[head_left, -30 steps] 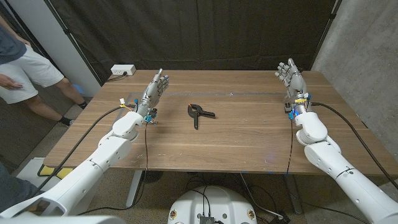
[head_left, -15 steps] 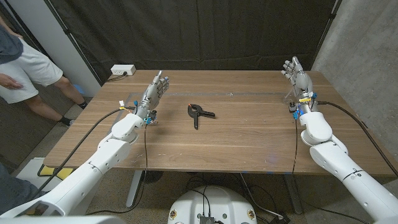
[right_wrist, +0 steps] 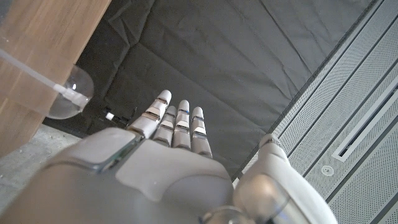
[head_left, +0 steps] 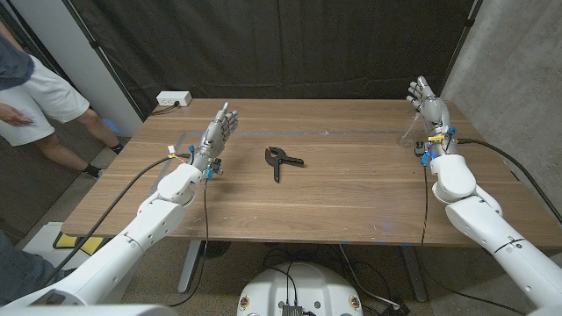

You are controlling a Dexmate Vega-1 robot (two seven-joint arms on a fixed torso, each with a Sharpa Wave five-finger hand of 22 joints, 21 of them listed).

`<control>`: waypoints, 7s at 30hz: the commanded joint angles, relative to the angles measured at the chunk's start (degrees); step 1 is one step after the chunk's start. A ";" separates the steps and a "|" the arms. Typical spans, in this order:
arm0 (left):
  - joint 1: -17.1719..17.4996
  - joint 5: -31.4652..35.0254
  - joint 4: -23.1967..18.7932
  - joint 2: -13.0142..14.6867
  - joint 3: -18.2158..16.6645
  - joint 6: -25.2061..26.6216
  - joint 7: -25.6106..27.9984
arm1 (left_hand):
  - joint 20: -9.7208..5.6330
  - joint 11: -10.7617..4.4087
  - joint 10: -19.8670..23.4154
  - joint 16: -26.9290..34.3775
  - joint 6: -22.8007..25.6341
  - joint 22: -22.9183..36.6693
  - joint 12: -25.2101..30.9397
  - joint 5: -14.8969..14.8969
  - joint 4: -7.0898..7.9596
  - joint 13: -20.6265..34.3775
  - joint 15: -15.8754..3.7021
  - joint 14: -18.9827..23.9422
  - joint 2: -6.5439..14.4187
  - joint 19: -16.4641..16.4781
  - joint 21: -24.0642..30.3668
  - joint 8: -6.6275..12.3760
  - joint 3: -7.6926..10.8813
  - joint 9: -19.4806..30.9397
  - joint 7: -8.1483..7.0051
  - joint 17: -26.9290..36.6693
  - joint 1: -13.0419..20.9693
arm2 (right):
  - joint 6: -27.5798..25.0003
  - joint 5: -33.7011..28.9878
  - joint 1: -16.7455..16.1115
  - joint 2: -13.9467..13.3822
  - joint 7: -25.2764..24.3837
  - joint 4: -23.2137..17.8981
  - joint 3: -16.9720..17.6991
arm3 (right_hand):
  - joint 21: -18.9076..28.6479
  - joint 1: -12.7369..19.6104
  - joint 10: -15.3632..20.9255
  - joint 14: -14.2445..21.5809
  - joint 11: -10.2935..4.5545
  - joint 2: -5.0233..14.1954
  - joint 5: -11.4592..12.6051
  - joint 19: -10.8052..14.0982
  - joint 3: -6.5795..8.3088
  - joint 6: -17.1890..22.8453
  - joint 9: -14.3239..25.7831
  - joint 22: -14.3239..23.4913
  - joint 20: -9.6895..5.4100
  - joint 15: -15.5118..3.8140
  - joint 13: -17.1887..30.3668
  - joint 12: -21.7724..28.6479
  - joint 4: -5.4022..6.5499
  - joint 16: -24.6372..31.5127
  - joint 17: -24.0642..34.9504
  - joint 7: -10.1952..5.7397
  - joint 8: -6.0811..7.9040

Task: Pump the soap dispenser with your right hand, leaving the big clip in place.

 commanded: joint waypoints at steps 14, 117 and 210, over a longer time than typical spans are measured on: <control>2.13 0.60 -2.45 1.22 -1.35 -0.09 1.84 | 0.46 -0.07 0.59 -0.44 0.16 0.16 -0.44 -0.30 -0.23 0.33 -0.22 0.31 0.64 -0.10 -0.53 -0.66 -0.07 0.11 -0.30 0.22 0.61 | -8.26 -7.12 2.08 -3.27 -5.11 -0.44 1.06 | -0.70 0.39 -1.09 -1.00 -0.09 0.02 0.05 -0.88 -0.14 -0.12 0.14 0.08 -0.10 -0.19 0.23 -0.81 -0.22 -0.38 0.16 -0.84 -0.46; 2.15 -1.27 -0.13 0.47 -1.72 -1.02 -0.02 | 1.61 -0.60 0.92 -0.99 0.66 0.23 -1.71 -1.39 -0.24 0.41 -0.50 0.34 1.56 -0.84 -1.74 -1.68 -0.88 0.18 -0.71 0.29 1.65 | -50.10 -25.29 9.89 -15.54 -6.12 -7.65 -13.75 | -0.55 0.04 3.54 0.76 -3.15 1.61 -0.01 -0.20 -0.87 5.14 0.36 0.18 -0.61 -1.71 0.24 0.02 0.04 0.65 0.22 -2.75 0.64; 0.93 -1.56 0.48 0.89 -1.20 0.12 -0.92 | 2.19 -0.75 0.69 -1.09 0.56 0.36 -2.25 -1.95 -0.04 0.47 -0.71 -0.05 2.05 -1.73 -2.03 -2.09 -1.79 0.23 -1.01 0.31 2.01 | -54.08 -24.67 11.47 -15.35 -7.06 -7.78 -15.90 | -0.32 -0.02 10.49 7.29 -3.48 1.51 0.09 4.45 -1.53 17.49 0.88 0.21 -0.24 -2.05 0.30 0.03 -0.28 -0.13 0.19 -4.47 1.69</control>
